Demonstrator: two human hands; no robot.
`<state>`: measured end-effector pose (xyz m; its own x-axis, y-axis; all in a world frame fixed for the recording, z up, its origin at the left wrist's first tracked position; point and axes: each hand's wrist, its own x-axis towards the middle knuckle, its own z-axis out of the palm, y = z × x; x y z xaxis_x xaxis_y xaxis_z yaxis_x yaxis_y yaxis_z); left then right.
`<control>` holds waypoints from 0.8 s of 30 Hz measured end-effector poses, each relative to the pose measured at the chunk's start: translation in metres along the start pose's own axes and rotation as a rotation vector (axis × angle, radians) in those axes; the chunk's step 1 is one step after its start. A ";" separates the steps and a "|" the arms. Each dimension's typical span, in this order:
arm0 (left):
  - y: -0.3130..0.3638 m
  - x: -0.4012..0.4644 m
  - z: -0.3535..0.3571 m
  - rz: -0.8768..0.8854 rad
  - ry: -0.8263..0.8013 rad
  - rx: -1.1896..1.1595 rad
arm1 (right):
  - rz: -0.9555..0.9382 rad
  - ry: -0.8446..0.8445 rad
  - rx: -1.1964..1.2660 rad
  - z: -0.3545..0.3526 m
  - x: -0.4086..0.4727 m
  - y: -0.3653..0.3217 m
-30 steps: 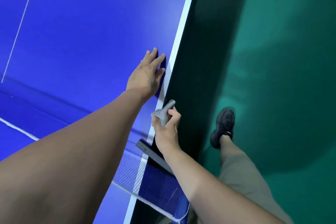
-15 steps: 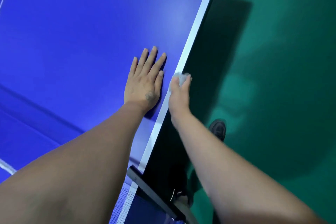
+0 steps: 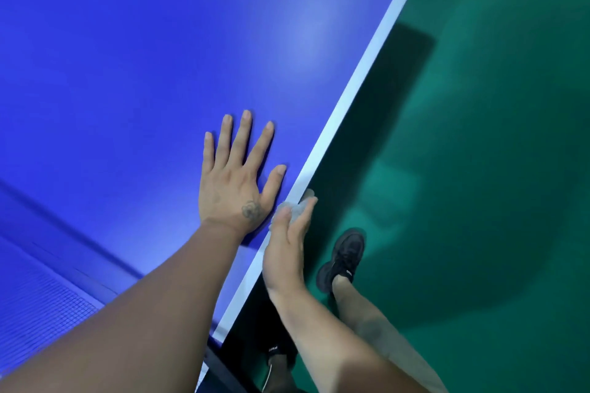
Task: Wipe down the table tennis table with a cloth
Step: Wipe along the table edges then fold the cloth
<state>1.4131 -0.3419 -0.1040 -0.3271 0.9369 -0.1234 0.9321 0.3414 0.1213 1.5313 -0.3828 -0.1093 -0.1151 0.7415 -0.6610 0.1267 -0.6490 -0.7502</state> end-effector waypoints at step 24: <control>0.047 0.093 -0.017 0.040 0.129 -0.259 | 0.057 -0.029 -0.078 -0.016 0.036 -0.039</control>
<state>1.4242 -0.2372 -0.0934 -0.3234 0.9462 0.0107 0.8794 0.2963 0.3727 1.5375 -0.3281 -0.1034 -0.1338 0.6976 -0.7039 0.2098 -0.6742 -0.7081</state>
